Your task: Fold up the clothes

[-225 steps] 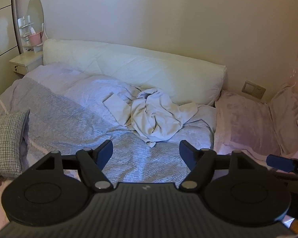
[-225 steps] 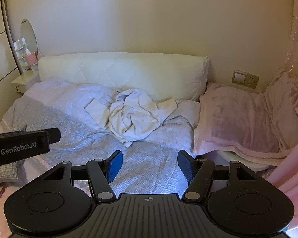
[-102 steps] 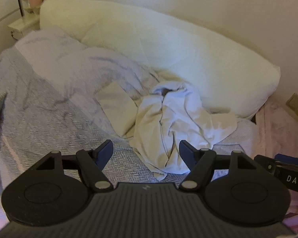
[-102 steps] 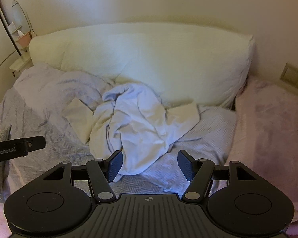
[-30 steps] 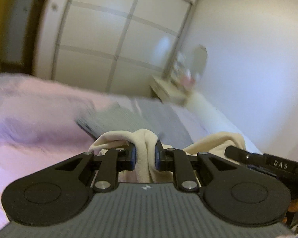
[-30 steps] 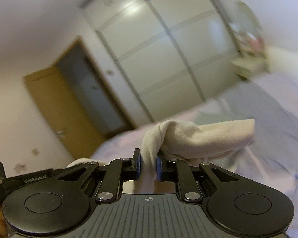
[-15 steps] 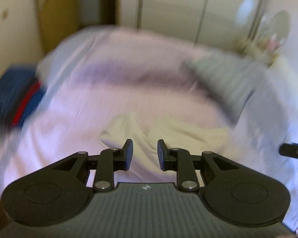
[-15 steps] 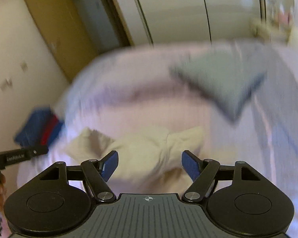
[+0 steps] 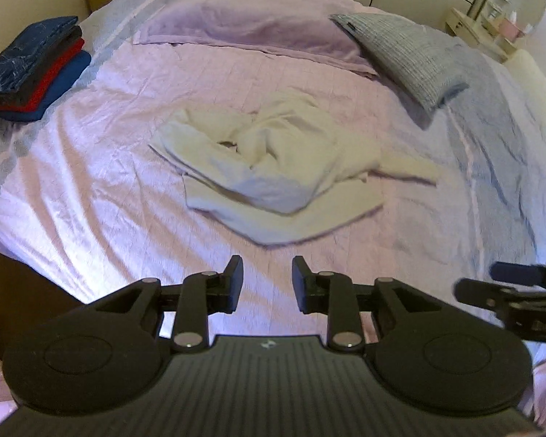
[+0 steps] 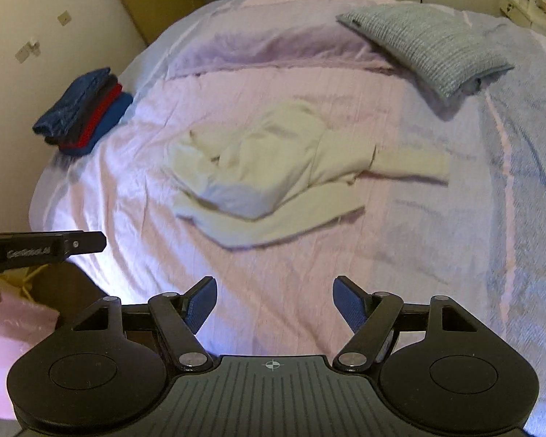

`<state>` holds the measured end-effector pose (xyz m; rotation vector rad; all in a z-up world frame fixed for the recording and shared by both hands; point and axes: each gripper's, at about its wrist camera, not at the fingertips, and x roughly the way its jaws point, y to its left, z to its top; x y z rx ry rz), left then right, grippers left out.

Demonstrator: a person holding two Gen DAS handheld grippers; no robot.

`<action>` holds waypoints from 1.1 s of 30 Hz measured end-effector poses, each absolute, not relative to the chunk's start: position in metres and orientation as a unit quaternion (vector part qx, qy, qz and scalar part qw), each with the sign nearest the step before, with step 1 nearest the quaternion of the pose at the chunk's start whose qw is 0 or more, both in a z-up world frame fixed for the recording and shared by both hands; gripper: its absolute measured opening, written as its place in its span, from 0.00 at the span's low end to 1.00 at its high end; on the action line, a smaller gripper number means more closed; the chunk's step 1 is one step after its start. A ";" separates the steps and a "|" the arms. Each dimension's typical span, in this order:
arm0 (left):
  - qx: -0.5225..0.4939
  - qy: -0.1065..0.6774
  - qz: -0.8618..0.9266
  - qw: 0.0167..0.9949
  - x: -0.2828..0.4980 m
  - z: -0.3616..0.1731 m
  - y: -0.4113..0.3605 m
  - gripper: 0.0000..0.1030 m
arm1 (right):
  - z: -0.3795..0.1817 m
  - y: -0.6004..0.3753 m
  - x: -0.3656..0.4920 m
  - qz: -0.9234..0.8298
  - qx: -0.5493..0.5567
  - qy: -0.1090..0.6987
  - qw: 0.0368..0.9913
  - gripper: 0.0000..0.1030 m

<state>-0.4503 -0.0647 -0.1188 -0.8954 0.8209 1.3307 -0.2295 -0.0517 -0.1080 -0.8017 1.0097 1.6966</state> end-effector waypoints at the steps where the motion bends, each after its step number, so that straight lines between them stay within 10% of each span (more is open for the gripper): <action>1: -0.388 0.362 0.581 0.617 -0.450 -0.121 -0.073 0.26 | -0.109 -0.058 -0.231 0.696 -0.332 0.417 0.481 0.72; 33: -0.334 0.379 0.591 0.629 -0.482 -0.112 -0.073 0.29 | -0.115 -0.056 -0.264 0.672 -0.327 0.427 0.508 0.72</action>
